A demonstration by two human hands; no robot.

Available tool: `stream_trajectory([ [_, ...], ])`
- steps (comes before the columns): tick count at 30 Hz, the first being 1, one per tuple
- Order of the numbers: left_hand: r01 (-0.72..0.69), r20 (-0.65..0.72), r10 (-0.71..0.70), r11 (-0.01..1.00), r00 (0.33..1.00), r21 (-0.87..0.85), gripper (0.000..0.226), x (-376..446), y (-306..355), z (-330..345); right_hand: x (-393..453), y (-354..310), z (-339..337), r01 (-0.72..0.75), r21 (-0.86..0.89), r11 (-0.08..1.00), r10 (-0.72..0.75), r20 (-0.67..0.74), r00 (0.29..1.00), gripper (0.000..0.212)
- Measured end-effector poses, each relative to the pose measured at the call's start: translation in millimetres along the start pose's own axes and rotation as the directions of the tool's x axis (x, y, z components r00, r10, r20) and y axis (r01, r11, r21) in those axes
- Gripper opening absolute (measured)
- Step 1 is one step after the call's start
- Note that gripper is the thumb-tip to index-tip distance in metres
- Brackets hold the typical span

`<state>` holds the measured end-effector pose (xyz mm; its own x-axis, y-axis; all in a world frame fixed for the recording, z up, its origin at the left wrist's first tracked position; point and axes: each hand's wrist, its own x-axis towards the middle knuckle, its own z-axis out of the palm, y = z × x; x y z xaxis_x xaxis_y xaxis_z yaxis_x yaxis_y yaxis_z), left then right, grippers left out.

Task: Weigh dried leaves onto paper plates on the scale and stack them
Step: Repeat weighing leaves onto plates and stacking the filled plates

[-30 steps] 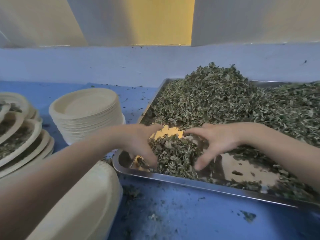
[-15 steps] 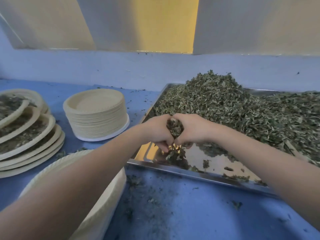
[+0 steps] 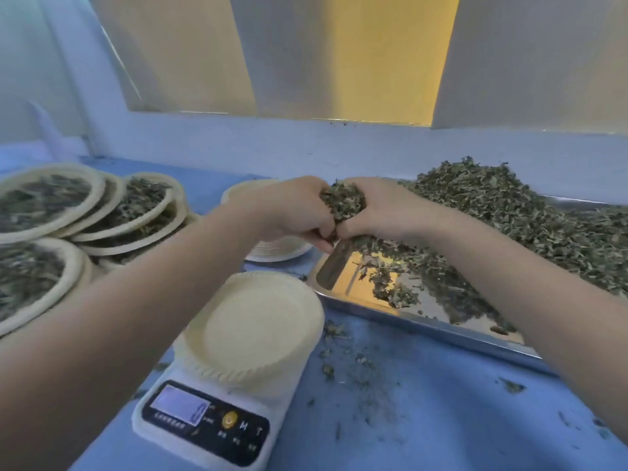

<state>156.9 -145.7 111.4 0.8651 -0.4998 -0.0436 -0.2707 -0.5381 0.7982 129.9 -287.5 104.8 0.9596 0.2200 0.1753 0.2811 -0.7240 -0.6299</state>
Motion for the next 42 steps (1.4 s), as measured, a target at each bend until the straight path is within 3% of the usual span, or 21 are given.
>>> stream_trajectory([
  [5,0.099,-0.062,-0.103,0.993,0.993,-0.060,0.034,-60,-38,-46,11,-49,46,0.141,0.073,0.987,-0.146,0.079,0.986,0.028],
  [8,0.194,0.027,-0.195,0.981,0.980,0.022,0.049,-86,-66,-46,11,-49,68,0.145,-0.034,0.989,-0.128,0.309,0.942,0.033],
  [11,0.216,0.036,-0.223,0.966,0.974,0.145,0.077,-102,-85,-51,13,-42,71,0.177,-0.246,0.953,-0.020,0.533,0.846,0.074],
  [13,0.190,-0.020,-0.189,0.971,0.982,0.147,0.081,-106,-89,-61,16,-45,66,0.153,-0.219,0.964,-0.024,0.498,0.867,0.082],
  [17,0.085,-0.121,-0.067,0.985,0.990,0.148,0.056,-104,-95,-69,20,-47,65,0.125,-0.127,0.984,-0.066,0.393,0.917,0.069],
  [20,0.059,-0.247,-0.049,0.998,0.968,0.034,0.043,-95,-105,-58,18,-44,75,0.123,-0.094,0.988,-0.085,0.332,0.939,0.061],
  [22,0.039,-0.371,-0.047,0.999,0.927,-0.030,0.037,-88,-114,-47,15,-38,83,0.125,-0.067,0.990,-0.103,0.260,0.960,0.053],
  [27,0.035,-0.663,-0.041,0.999,0.748,-0.023,0.028,-80,-140,-25,8,-28,97,0.150,-0.011,0.989,-0.149,0.060,0.987,0.032],
  [34,-0.030,-0.779,-0.139,0.980,0.612,-0.198,0.018,-88,-167,-11,3,-24,88,0.133,-0.006,0.991,-0.132,0.021,0.991,0.024],
  [38,-0.039,-0.763,-0.180,0.965,0.620,-0.259,0.016,-96,-175,-12,0,-20,78,0.095,-0.030,0.995,-0.092,0.080,0.993,0.028],
  [42,-0.050,-0.748,-0.174,0.962,0.641,-0.267,0.017,-96,-176,-11,-8,-22,70,0.060,-0.059,0.996,-0.048,0.192,0.980,0.048],
])
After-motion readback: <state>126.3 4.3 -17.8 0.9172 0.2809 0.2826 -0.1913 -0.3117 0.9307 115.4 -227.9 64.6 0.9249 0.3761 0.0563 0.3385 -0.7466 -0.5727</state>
